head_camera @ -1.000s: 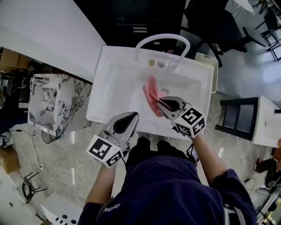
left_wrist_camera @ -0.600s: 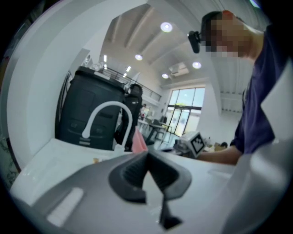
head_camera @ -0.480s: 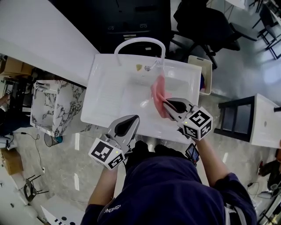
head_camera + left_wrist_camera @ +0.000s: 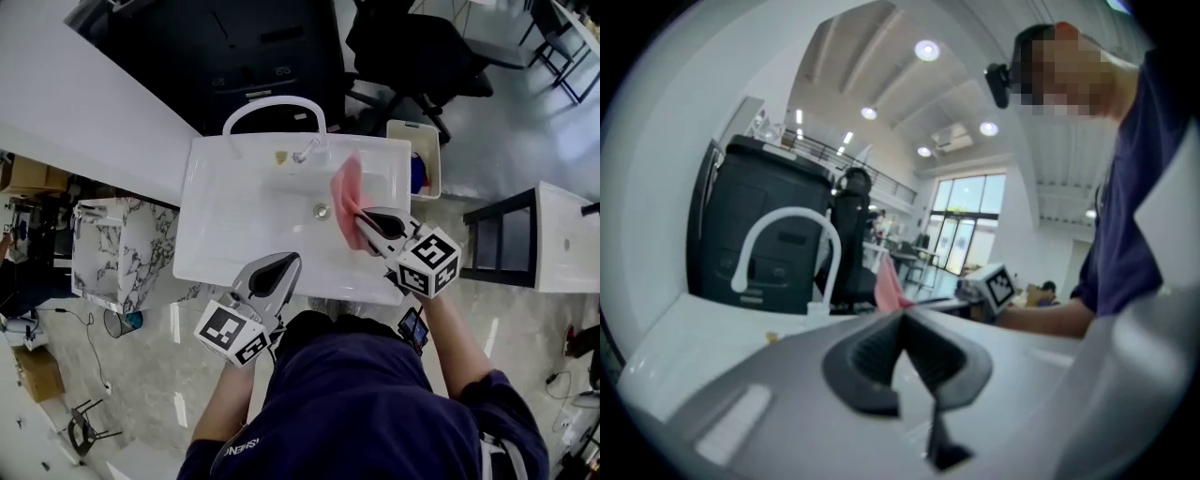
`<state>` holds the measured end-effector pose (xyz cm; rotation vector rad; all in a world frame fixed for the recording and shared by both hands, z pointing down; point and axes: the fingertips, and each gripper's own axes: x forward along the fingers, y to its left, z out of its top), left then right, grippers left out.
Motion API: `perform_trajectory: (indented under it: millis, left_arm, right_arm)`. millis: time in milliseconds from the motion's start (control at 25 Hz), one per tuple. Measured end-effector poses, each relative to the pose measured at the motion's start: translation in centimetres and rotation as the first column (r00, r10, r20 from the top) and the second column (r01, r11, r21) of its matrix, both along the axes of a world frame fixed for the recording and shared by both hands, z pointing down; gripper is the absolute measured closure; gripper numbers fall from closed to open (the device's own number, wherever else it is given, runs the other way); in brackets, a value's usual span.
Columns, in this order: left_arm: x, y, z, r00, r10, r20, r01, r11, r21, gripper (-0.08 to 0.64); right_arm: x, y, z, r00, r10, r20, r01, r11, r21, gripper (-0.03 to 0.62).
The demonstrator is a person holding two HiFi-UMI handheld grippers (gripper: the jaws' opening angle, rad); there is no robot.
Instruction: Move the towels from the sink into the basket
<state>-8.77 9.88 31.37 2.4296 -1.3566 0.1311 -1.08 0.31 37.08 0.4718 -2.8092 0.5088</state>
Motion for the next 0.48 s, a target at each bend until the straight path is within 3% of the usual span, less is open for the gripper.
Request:
perform_trajectory:
  millis: [240, 480]
  left_arm:
    - [0.5, -1.0, -0.2, 0.993, 0.11, -0.031, -0.11, 0.994, 0.013, 0.557]
    - [0.0, -1.4, 0.0, 0.971, 0.233, -0.059, -0.232, 0.973, 0.024, 0.557]
  right_arm:
    - [1.0, 0.3, -0.4, 0.995, 0.1, -0.012, -0.1, 0.995, 0.008, 0.575]
    - [0.7, 0.7, -1.1, 0.978, 0.209, -0.022, -0.209, 0.978, 0.022, 0.575]
